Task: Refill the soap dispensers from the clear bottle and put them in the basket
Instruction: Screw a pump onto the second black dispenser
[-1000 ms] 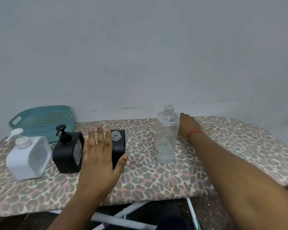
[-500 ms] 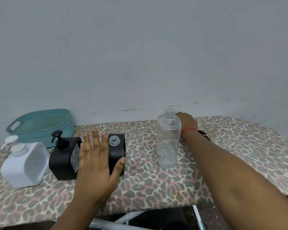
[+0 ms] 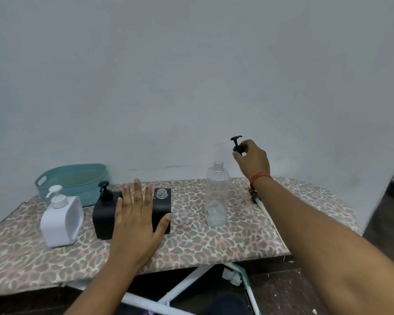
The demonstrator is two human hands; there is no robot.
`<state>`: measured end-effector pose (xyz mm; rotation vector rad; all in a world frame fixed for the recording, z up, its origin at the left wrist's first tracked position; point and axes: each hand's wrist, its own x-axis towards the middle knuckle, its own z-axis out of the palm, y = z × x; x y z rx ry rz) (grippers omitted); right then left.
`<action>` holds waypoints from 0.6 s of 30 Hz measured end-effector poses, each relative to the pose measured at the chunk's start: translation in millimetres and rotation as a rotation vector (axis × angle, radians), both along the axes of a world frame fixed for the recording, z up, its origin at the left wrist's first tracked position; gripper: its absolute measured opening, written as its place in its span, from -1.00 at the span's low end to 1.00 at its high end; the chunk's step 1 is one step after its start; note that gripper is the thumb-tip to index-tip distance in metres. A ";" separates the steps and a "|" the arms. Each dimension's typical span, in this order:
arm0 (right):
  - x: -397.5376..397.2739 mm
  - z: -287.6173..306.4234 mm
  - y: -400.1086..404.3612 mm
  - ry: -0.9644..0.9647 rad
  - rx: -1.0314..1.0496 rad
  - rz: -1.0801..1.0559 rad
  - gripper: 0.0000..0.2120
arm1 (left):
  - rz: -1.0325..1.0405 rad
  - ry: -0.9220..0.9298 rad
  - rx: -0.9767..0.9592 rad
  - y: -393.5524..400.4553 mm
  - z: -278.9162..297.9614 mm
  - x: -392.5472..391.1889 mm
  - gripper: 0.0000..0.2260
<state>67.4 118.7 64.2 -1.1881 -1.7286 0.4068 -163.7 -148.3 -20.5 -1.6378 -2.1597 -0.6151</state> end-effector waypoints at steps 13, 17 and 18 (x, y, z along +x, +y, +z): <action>-50.8 98.2 -136.2 0.308 0.272 0.227 -0.76 | -0.005 0.077 0.030 -35.2 41.2 -5.1 -0.20; -86.2 88.0 -159.3 0.387 0.176 0.356 -0.76 | -0.008 0.060 0.010 -34.9 37.2 -6.5 -0.20; -94.2 82.7 -162.0 0.396 0.153 0.374 -0.76 | -0.007 0.059 0.001 -33.5 34.6 -6.3 -0.21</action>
